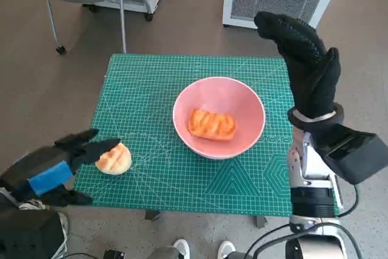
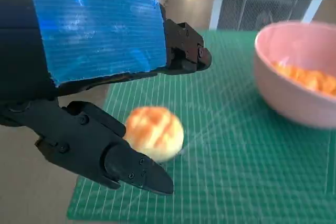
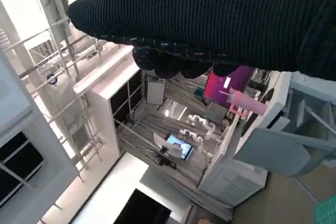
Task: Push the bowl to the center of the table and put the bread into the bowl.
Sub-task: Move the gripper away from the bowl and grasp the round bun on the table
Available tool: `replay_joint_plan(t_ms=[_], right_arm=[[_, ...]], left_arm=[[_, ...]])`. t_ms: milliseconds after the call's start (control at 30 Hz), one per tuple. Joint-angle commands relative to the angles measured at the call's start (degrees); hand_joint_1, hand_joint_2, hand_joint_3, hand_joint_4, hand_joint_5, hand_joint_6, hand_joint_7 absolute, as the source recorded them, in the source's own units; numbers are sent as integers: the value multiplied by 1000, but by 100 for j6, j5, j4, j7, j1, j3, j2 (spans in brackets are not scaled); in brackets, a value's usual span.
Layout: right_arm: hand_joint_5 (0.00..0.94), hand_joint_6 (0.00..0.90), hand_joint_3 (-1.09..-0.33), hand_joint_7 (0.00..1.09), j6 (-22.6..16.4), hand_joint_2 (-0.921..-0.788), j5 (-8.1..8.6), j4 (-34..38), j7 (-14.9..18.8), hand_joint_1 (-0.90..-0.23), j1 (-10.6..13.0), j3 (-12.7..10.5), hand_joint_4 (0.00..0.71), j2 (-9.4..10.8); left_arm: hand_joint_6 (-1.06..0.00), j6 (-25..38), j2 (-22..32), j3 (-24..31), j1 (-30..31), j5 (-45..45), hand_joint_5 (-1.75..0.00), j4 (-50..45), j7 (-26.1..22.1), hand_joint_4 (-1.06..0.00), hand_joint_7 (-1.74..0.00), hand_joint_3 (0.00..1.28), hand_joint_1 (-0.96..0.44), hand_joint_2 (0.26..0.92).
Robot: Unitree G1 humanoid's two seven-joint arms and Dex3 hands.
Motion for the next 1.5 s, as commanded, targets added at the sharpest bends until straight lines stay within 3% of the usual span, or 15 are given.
replay_joint_plan(t_ms=[33, 233, 433, 933, 1500], right_arm=[[10, -1, -880, 702, 108, -921, -10, -59, 25, -758, 131, 2, 267, -19], [11, -1, -880, 702, 116, -921, -23, -82, 19, -755, 128, -15, 268, -45], [11, -1, -885, 692, 78, -921, -83, -79, -5, -753, 122, -3, 267, -50], [9, -1, -885, 689, 2, -921, -98, 60, 28, -753, 48, -11, 262, -91], [10, -1, -882, 690, -11, -921, -72, 80, 66, -753, 16, 11, 262, -107]], left_arm=[[-229, -99, 29, -220, 38, 113, -2, 280, 91, -91, -23, 0, -526, 796], [-245, -365, -115, -611, -135, 221, -12, 846, 396, -123, -22, 0, -422, 781], [-283, -826, -400, -1089, -405, 542, -32, 1644, 1085, -203, -30, 3, -311, 781], [-481, -1739, -648, -1622, -1011, 1414, -53, 3142, 2825, -481, -61, 21, -194, 874], [-576, -1479, -686, -2031, -1482, 1861, -42, 3834, 3428, -557, -75, 11, -161, 887]])
